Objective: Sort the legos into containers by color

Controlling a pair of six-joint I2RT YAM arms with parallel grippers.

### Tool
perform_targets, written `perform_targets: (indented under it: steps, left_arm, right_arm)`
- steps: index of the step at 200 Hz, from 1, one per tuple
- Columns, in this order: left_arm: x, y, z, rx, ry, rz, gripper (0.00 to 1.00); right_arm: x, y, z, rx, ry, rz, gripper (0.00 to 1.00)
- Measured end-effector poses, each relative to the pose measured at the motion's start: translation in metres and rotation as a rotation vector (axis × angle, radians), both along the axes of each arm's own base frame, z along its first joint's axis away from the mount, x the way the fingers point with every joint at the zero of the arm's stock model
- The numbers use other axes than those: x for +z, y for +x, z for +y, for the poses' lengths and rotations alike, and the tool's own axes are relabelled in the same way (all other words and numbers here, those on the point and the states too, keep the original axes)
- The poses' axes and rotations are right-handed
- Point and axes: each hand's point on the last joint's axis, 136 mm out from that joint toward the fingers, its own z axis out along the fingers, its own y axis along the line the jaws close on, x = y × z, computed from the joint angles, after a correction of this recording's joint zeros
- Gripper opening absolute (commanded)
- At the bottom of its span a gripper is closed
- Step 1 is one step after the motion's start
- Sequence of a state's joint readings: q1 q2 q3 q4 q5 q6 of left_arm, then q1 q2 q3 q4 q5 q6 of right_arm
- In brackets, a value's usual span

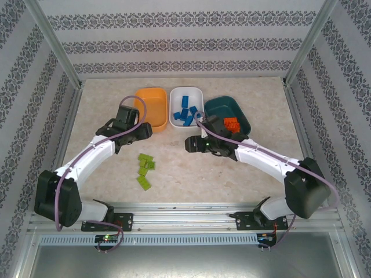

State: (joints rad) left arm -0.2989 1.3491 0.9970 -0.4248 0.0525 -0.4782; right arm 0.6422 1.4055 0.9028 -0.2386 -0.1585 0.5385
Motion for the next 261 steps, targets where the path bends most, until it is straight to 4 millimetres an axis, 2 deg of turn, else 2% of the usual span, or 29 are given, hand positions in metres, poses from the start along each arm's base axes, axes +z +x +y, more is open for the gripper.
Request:
perform_targets:
  steps: [36,57,96,137,176,192,218,239,261]
  left_arm:
    - [0.04,0.025,-0.008,-0.026,-0.001,-0.078,0.58]
    - [0.054,0.044,-0.015,-0.047,0.005,-0.101,0.58]
    - [0.05,0.082,-0.027,-0.087,0.041,-0.081,0.58]
    - [0.031,0.12,-0.04,-0.116,0.073,-0.038,0.58]
    - [0.0,0.144,-0.041,-0.118,0.128,0.027,0.58]
    - [-0.017,0.147,-0.039,-0.114,0.15,0.061,0.59]
    - [-0.047,0.145,-0.03,-0.1,0.184,0.139,0.66]
    - [-0.064,0.143,-0.023,-0.09,0.2,0.184,0.7]
    - [-0.067,0.142,-0.017,-0.079,0.201,0.2,0.78]
  right_arm:
    - [0.011,0.005,-0.024,-0.081,0.069,-0.057,0.72]
    - [0.012,0.009,-0.036,-0.119,0.095,-0.063,0.73]
    - [-0.004,0.005,-0.048,-0.144,0.099,-0.016,0.73]
    - [-0.008,-0.006,-0.044,-0.11,0.104,0.008,0.74]
    - [-0.013,-0.027,-0.024,-0.006,0.056,0.033,0.76]
    - [-0.015,-0.033,-0.016,0.028,0.042,0.041,0.76]
    - [-0.025,-0.044,0.001,0.083,-0.003,0.077,0.76]
    - [-0.033,-0.054,0.026,0.162,-0.051,0.098,0.76]
    - [-0.037,-0.069,0.06,0.26,-0.079,0.108,0.76]
